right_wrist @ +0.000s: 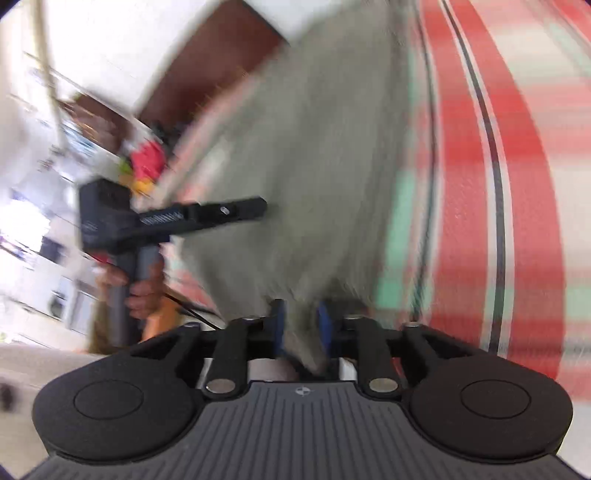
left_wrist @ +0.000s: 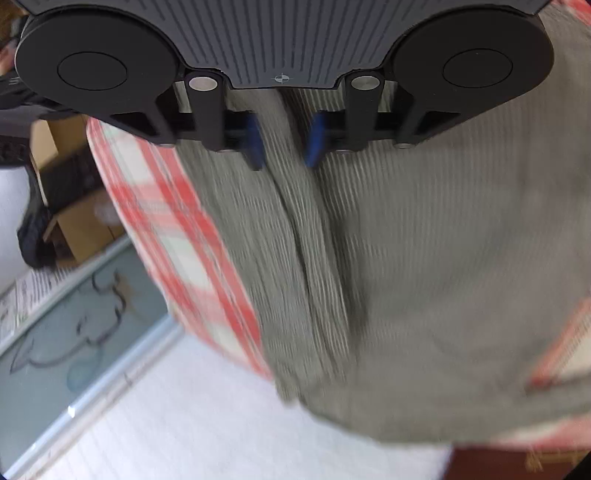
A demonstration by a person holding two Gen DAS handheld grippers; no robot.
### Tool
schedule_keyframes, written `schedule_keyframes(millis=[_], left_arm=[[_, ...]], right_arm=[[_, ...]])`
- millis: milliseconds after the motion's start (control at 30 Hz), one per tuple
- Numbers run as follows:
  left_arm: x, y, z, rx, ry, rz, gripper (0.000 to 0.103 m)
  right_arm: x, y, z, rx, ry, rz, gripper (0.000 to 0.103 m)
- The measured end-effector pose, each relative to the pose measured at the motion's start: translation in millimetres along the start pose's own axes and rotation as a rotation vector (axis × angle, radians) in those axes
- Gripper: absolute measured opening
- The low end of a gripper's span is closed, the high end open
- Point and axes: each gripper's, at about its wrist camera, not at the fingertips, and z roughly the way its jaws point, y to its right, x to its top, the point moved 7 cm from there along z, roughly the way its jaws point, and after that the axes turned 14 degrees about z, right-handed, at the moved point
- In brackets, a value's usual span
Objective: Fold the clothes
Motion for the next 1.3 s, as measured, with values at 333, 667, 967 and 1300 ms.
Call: schedule_keyframes(millis=[333,667,967,1300], left_arm=[[117.2,-59.5,70.4,0.211,0.193,0.003,0.068],[137.7,-89.3,146.9,0.193,0.12,0.019,0.069],[138.3,-91.9,160.4,0.172,0.099,0.05,0.074],[136.4,-91.6,167.9,0.19,0.089,0.106,0.01]], right_arm=[[167.2,-55.8,-2.4,0.02,0.317,-0.235,0.065],[317.5,10.9,88.5,-0.033,0.37,0.008,0.066],[368.8,19.7,150.4,-0.099,0.285,0.024,0.061],[371.6,3.5,150.9,0.089,0.253,-0.011,0.002]])
